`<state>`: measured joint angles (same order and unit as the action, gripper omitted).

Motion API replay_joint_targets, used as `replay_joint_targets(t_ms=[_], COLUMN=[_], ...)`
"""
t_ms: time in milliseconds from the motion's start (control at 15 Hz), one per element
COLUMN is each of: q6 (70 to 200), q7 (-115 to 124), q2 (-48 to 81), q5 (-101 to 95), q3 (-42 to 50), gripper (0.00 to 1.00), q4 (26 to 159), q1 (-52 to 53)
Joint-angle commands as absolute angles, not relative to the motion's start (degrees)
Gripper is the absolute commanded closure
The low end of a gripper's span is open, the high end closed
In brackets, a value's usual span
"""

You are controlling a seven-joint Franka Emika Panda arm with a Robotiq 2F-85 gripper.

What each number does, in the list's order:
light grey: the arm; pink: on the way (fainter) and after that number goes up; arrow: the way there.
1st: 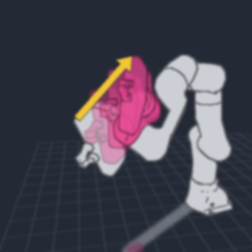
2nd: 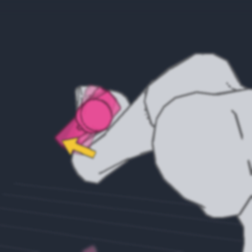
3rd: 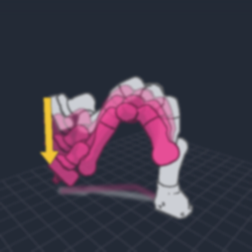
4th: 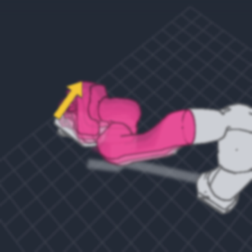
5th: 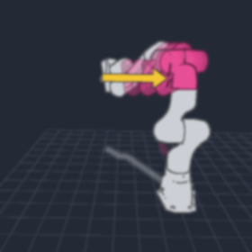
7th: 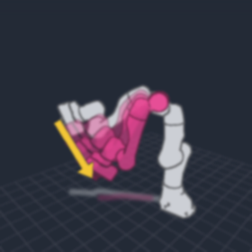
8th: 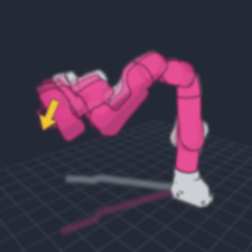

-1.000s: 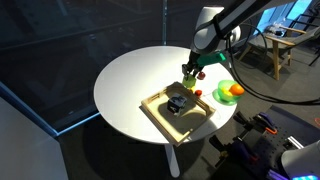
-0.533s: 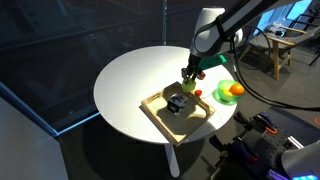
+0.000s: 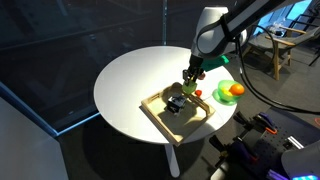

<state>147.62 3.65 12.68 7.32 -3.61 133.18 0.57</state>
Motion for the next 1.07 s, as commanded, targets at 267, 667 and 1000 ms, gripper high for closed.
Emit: replay_joint_targets(t_ms=[267,667,1000], q6=[147.4,147.3,146.7], q7=[3.4,3.4,3.4], q2=[12.4,12.5,12.9], q5=[7.4,7.5,7.2], q3=[-3.2,-3.4,-3.8], gripper=[0.50,0.75,0.75], q4=[133.4,133.1,132.5], q1=[1.0,1.1,1.9])
